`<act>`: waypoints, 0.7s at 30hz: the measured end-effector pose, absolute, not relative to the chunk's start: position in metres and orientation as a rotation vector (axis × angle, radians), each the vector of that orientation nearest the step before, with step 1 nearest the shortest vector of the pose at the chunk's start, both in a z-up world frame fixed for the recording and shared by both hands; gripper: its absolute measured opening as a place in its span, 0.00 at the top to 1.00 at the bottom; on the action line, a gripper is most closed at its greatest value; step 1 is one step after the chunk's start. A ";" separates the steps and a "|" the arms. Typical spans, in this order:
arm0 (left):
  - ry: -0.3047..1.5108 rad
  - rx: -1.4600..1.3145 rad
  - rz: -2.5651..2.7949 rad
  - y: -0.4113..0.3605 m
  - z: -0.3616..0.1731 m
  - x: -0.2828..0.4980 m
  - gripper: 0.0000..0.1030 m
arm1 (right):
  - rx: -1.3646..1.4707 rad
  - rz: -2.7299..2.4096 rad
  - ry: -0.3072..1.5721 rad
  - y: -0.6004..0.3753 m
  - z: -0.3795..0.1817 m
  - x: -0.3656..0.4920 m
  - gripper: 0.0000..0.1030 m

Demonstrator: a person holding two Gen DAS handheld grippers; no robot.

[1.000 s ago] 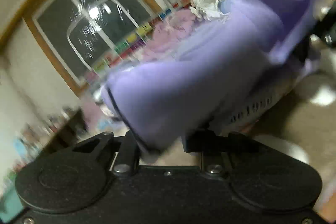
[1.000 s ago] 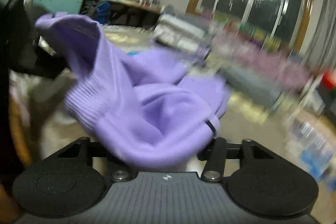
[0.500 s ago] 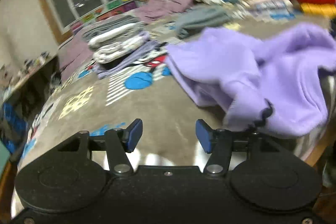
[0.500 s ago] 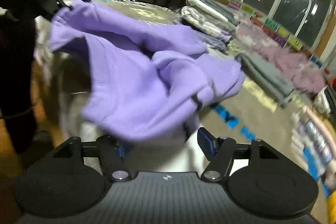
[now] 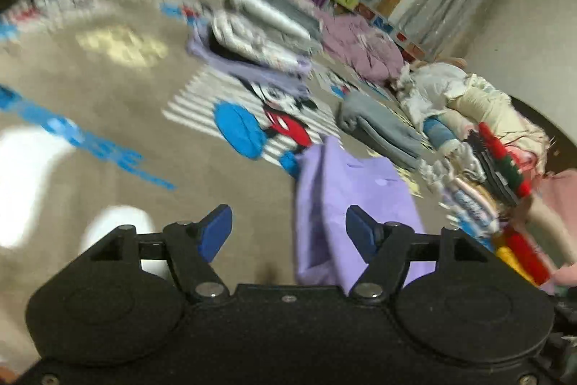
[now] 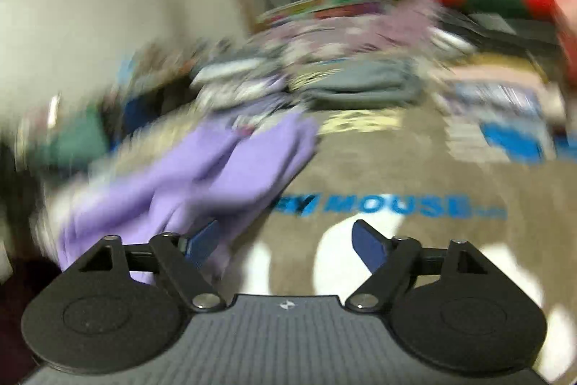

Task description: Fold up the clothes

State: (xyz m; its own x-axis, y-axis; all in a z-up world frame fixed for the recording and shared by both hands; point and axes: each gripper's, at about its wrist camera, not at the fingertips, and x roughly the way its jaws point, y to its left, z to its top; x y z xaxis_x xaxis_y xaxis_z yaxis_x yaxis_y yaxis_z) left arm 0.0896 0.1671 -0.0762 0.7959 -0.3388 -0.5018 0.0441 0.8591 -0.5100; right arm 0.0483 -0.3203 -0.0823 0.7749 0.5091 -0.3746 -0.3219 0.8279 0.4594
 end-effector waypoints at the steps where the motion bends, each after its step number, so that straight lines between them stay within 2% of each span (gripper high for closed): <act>1: 0.643 -0.507 -0.231 0.163 -0.079 0.099 0.33 | 0.465 0.460 0.519 -0.326 -0.087 0.059 0.18; 7: 0.714 -0.540 -0.350 0.147 -0.084 0.156 0.33 | 0.737 0.501 0.604 -0.320 -0.111 0.123 0.17; 18: 0.817 -0.587 -0.426 0.142 -0.124 0.228 0.33 | 0.754 0.573 0.761 -0.273 -0.138 0.216 0.17; 21: 0.821 -0.580 -0.466 0.138 -0.130 0.242 0.33 | 0.771 0.587 0.755 -0.270 -0.140 0.232 0.21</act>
State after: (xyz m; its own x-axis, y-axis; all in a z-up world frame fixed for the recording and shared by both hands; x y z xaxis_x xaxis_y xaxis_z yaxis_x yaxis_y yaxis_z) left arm 0.2421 0.1380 -0.1299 0.5979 -0.5909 -0.5416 0.1615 0.7506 -0.6407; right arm 0.2320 -0.2699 -0.1403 0.5975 0.7065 -0.3794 -0.1945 0.5866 0.7862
